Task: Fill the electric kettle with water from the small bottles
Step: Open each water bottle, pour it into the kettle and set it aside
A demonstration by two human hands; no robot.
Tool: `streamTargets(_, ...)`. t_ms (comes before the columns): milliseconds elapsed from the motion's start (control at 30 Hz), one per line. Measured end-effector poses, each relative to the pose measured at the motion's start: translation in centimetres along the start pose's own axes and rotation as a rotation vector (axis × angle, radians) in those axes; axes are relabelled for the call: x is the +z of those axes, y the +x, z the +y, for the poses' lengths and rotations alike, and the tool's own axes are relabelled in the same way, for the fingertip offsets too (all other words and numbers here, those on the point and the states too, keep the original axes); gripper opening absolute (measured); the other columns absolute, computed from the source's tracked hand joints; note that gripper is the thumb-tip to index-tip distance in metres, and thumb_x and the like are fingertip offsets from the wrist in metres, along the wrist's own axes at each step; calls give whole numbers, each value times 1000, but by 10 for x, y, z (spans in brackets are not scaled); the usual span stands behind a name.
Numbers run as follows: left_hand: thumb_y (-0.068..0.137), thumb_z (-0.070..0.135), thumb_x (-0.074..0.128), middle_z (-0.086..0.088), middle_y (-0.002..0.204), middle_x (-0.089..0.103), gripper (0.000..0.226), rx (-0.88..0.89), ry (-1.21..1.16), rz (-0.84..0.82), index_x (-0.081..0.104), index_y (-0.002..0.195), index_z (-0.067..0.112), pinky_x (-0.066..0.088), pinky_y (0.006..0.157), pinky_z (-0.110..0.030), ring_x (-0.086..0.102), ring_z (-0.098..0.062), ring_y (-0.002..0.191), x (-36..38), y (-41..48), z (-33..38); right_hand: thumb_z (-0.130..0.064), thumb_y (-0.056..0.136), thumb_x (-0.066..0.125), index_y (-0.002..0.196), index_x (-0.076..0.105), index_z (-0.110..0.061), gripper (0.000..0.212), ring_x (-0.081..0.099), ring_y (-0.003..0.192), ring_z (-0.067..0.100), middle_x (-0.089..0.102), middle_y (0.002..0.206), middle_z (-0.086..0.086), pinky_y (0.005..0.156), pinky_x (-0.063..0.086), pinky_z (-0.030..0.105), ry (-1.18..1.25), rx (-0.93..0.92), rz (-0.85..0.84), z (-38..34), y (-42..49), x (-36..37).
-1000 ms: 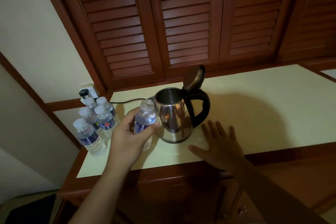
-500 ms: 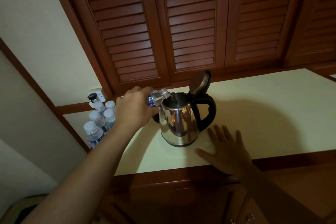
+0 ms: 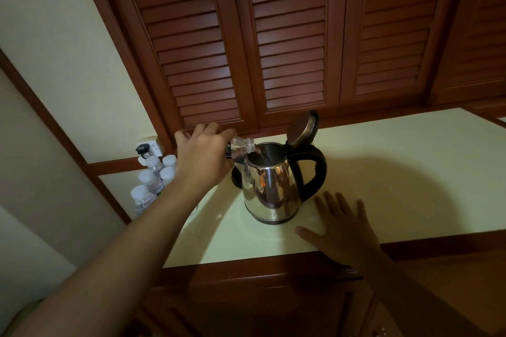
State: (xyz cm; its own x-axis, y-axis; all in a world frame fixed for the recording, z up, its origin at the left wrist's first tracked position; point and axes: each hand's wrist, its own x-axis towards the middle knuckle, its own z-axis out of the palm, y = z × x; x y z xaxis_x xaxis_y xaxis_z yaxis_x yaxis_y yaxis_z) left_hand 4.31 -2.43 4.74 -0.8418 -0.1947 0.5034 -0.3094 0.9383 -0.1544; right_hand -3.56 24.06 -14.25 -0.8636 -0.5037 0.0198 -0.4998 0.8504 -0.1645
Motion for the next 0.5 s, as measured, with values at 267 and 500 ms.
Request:
streamTargets(267, 82, 33, 78, -1, 130, 63, 55, 57, 51, -7, 63, 134, 34, 33, 105, -58, 53, -30, 123, -3, 5, 1, -98, 73, 2, 161, -1, -31, 111, -12, 155, 23, -9, 169, -1, 120, -8, 61, 3, 4, -5, 0, 0, 0)
streamTargets(500, 84, 32, 78, -2, 127, 64, 51, 126, 102, 10, 64, 134, 34, 30, 111, -66, 55, -30, 122, 1, 8, 1, -98, 73, 4, 161, 1, -31, 111, -12, 155, 23, -8, 169, -1, 120, -9, 60, 20, 5, 2, 0, 0, 0)
